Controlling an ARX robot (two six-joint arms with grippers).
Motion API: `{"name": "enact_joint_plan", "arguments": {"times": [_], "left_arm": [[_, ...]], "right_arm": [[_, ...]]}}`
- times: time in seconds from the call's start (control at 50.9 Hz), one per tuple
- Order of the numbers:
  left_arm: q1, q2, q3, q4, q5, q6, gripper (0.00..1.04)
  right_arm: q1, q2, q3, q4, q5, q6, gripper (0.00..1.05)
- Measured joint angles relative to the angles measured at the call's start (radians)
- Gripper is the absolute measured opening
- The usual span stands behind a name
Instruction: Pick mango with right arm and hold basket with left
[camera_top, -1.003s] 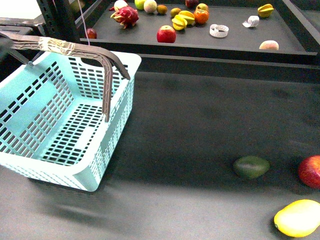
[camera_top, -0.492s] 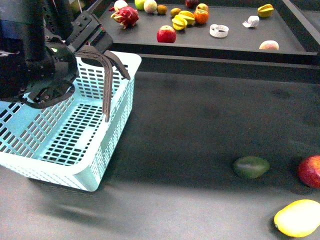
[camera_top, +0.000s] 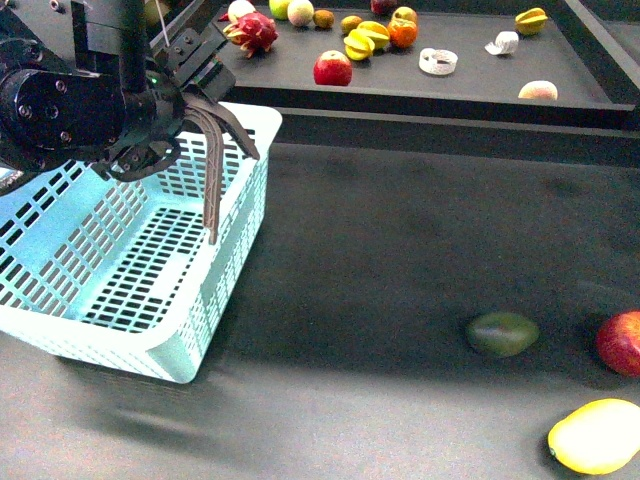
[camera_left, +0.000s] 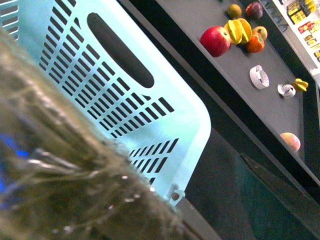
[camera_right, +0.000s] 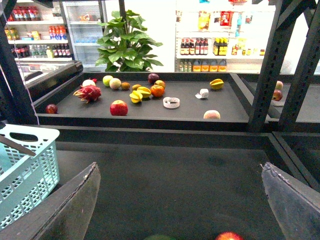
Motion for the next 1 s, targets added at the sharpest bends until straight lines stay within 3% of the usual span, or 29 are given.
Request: {"name": "enact_joint_plan", "arguments": {"times": [0.216,0.295,0.688,0.826,1.003], "left_arm": [[0.001,-0.014,-0.011,-0.01,0.008,-0.054,0.34],[-0.002,-0.05,-0.069,-0.011,0.065,0.01,0.24],[-0.068,-0.523,-0.602,0.175,0.396,0.362,0.22],[-0.114,-0.651,-0.737,0.189,0.441,0.491,0.22],[-0.165,-0.74,-0.83,0.194,0.475,0.505,0.22]], "right_arm": [[0.0,0.0,0.0,0.0,0.0,0.0,0.96],[0.0,0.0,0.0,0.0,0.0,0.0,0.96],[0.0,0.0,0.0,0.0,0.0,0.0,0.96],[0.0,0.0,0.0,0.0,0.0,0.0,0.96],[0.0,0.0,0.0,0.0,0.0,0.0,0.96]]}}
